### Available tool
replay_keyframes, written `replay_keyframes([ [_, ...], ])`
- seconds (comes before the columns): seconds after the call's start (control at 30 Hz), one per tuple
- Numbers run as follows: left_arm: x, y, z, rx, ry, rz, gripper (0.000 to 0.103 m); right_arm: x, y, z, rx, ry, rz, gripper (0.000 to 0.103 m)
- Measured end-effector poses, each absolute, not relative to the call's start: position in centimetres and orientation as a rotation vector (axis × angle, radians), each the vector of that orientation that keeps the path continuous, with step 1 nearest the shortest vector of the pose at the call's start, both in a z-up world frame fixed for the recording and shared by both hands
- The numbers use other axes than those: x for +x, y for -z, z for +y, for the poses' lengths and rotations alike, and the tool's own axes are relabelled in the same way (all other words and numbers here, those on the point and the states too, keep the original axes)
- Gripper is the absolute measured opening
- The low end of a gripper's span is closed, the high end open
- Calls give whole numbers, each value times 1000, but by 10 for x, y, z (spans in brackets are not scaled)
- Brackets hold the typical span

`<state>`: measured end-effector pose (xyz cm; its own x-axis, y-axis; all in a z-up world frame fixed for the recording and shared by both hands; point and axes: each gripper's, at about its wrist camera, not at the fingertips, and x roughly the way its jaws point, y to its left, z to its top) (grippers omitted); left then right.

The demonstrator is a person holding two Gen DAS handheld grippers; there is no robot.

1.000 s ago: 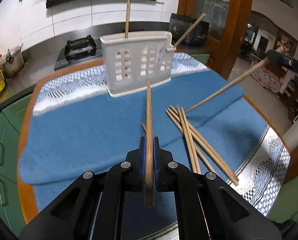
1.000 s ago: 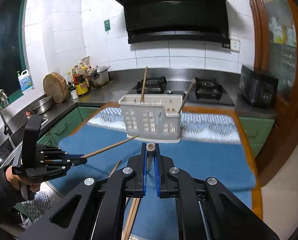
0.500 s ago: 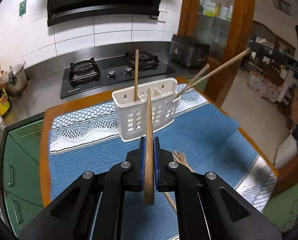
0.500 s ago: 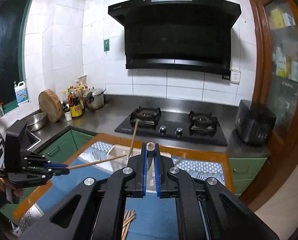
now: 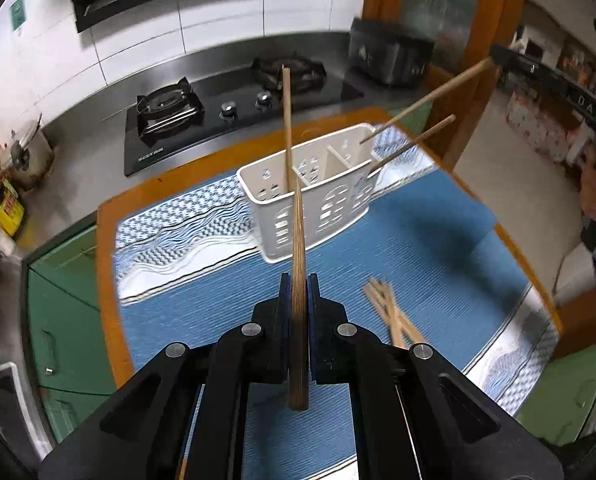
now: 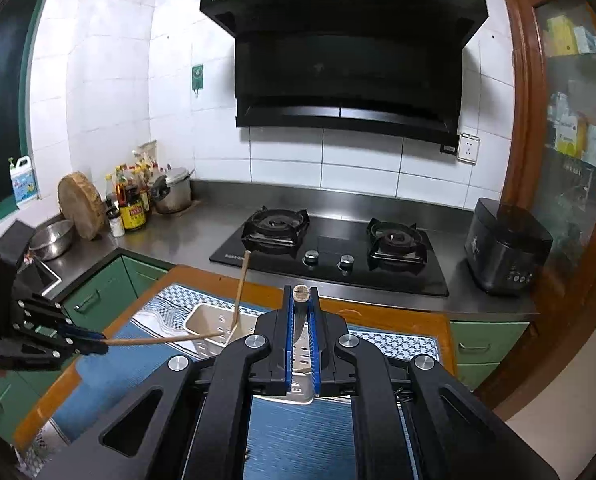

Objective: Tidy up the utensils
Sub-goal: 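Lower both chopsticks into the white holder and open both tools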

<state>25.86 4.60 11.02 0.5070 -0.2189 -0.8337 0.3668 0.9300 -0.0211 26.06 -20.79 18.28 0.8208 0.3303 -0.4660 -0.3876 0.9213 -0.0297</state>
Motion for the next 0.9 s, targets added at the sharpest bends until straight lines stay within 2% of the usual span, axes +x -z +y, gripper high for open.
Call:
replay_keyframes([
  [0.13,279,-119,41,183,398,1071,6,273,-180,-205,-141,-379,496,7],
  [0.37,307,-133,24,239,374,1089,6,285,-175,-203,-145,-375,512,7],
  [0.9,329,-147,9,132,378,991,6,296,-171,-199,-148,-381,527,7],
])
